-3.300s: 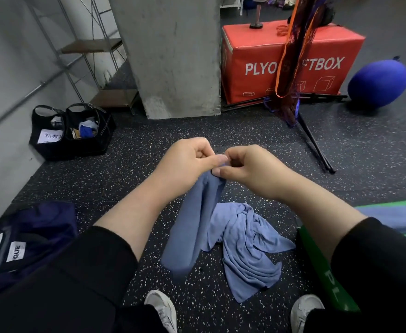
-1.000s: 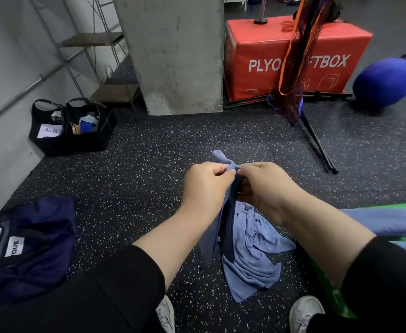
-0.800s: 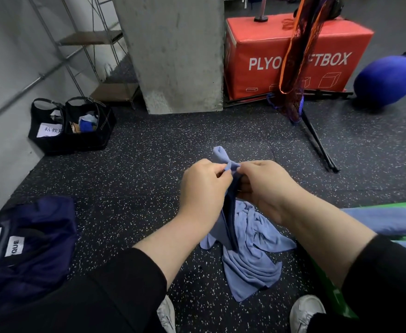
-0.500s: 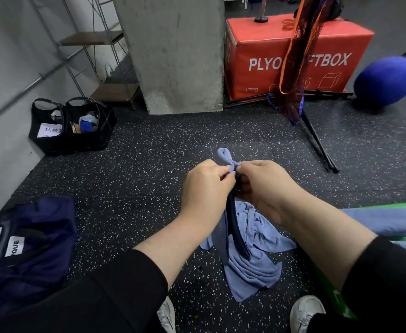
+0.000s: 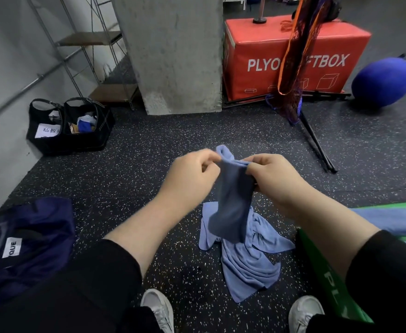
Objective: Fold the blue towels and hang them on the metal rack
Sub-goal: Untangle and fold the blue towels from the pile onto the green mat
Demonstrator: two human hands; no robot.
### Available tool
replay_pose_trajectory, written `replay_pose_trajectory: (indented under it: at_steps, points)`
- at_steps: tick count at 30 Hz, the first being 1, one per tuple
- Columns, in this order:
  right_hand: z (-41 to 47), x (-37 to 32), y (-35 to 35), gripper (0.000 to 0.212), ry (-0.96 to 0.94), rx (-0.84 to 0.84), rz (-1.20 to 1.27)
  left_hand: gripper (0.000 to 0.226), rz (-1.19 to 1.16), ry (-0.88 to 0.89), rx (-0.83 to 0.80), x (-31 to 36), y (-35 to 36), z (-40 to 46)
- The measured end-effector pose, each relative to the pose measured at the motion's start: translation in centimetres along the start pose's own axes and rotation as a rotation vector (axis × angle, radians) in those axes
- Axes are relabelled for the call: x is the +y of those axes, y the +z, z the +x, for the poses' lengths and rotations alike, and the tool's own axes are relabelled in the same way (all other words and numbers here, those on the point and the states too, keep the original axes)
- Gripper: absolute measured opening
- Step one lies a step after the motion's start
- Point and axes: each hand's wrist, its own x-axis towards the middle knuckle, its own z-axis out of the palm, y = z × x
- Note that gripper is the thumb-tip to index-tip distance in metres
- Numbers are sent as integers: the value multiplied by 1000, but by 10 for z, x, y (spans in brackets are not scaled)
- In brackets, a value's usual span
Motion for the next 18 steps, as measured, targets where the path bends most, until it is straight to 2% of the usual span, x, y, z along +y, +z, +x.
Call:
replay_pose_trajectory:
  at_steps: [3, 4, 5, 6, 8, 9, 11, 13, 15, 18]
  points:
    - [-4, -7, -5, 33, -90, -116, -122, 81, 331, 148, -251, -9, -16, 9]
    - [-5, -10, -7, 33, -118, -136, -163, 92, 399, 147, -323, -10, -17, 10]
    - [-6, -12, -10, 32, -146, -154, -197, 95, 438, 146, -361, -13, -15, 11]
    - [-7, -14, -12, 31, -174, -170, -220, 86, 441, 142, -382, -16, -13, 12]
    - [-6, -14, -16, 30, -206, -162, -269, 39, 441, 138, -371, -19, -10, 12]
    - [-5, -13, -18, 30, -217, -134, -324, 26, 439, 135, -343, -19, -9, 12]
    - [-3, -13, -22, 29, -243, -67, -502, 36, 406, 90, -298, -21, -10, 12]
    - [-1, -12, -24, 29, -276, -24, -613, 34, 383, 87, -233, -18, -15, 12]
    - [2, -10, -25, 28, -285, -2, -619, 33, 395, 92, -188, -16, -19, 14]
    - [4, -5, -25, 28, -250, -35, -642, 33, 414, 78, -210, -16, -22, 14]
